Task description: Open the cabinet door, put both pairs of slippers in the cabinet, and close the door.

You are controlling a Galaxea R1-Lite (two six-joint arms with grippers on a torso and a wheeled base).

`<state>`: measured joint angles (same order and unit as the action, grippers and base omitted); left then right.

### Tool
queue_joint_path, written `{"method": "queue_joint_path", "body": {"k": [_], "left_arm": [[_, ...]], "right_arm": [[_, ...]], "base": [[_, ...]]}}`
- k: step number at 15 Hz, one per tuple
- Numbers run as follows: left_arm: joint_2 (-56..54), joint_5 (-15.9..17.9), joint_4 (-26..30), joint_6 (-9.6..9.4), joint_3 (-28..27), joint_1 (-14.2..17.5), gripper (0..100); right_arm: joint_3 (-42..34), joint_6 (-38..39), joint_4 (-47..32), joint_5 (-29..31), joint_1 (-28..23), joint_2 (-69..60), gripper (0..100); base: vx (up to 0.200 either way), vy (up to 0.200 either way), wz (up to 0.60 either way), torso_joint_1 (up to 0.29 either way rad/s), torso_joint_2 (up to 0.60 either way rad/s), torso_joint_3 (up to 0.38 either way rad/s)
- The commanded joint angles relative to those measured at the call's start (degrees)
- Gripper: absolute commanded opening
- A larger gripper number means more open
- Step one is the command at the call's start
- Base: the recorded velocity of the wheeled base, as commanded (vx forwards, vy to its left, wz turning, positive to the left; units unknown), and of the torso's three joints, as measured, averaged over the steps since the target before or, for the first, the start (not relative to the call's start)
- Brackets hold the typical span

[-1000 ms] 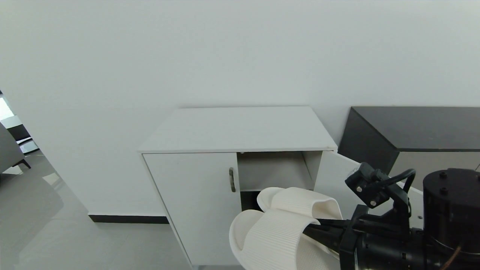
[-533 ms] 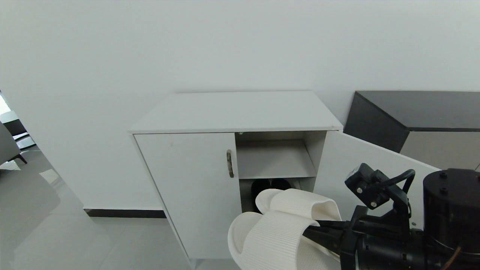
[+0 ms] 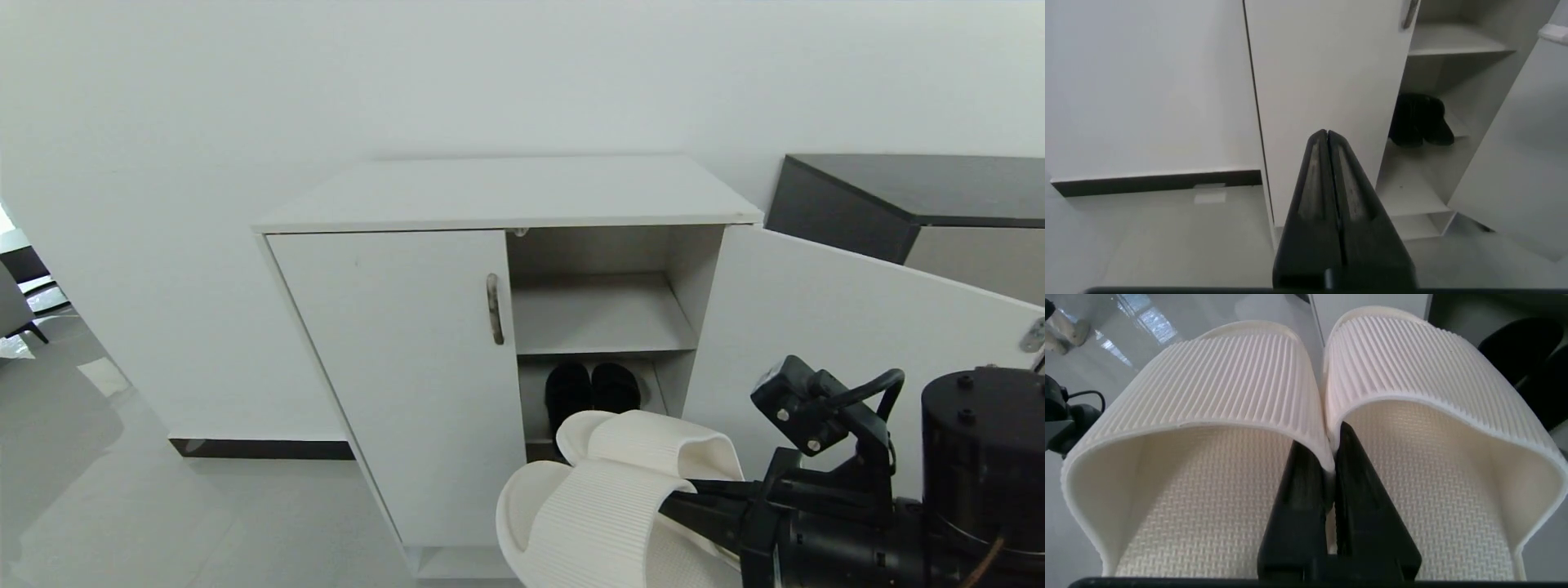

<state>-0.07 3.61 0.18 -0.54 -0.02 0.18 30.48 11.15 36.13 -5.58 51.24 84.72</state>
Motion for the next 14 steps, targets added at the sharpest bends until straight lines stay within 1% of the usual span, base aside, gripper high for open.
{"method": "queue_joint_path", "body": {"k": [1, 6, 7, 8, 9, 10, 11, 12, 13, 14], "left_arm": [[0.1, 0.0, 0.0, 0.01, 0.0, 0.0, 0], [0.1, 0.0, 0.0, 0.01, 0.0, 0.0, 0], [0.1, 0.0, 0.0, 0.01, -0.1, 0.0, 0], [0.1, 0.0, 0.0, 0.01, -0.1, 0.0, 0], [0.1, 0.0, 0.0, 0.01, 0.0, 0.0, 0], [0.1, 0.0, 0.0, -0.08, -0.1, 0.0, 0], [0.1, 0.0, 0.0, -0.08, 0.0, 0.0, 0], [0.1, 0.0, 0.0, -0.08, 0.0, 0.0, 0], [0.1, 0.0, 0.0, -0.08, 0.0, 0.0, 0], [0.1, 0.1, 0.0, -0.17, 0.0, 0.0, 0]], "right_arm": [[-0.1, -0.1, 0.0, 0.0, 0.0, 0.1, 0], [0.0, -0.3, 1.1, 0.0, 0.1, 0.1, 0], [0.3, -0.4, 2.5, 0.7, 0.2, 0.3, 0], [2.0, -0.4, 1.2, 2.9, 1.1, 0.4, 0], [5.9, -0.3, -4.0, 9.0, 2.2, 1.2, 0], [12.9, 0.8, -13.0, 18.3, 4.0, 3.2, 0], [19.2, 4.1, -20.4, 25.0, 5.3, 4.7, 0], [26.8, 10.0, -26.7, 30.2, 6.7, 7.6, 0], [33.4, 13.7, -31.5, 35.3, 6.9, 10.4, 0], [38.8, 15.2, -35.3, 40.6, 6.9, 13.5, 0]], "base": [[0.0, 0.0, 0.0, -0.173, 0.46, 0.286], [0.0, 0.0, 0.0, -0.16, 0.46, 0.296], [0.0, 0.0, 0.0, -0.09, 0.33, 0.222], [0.0, 0.0, 0.0, -0.056, 0.18, 0.129], [0.0, 0.0, 0.0, -0.032, 0.1, 0.076], [0.0, 0.0, 0.0, -0.017, 0.07, 0.032], [0.0, 0.0, 0.0, 0.0, 0.0, 0.0], [0.0, 0.0, 0.0, 0.0, 0.0, 0.0], [0.0, 0.0, 0.0, 0.0, 0.0, 0.0], [0.0, 0.0, 0.0, 0.0, 0.0, 0.0]]}}
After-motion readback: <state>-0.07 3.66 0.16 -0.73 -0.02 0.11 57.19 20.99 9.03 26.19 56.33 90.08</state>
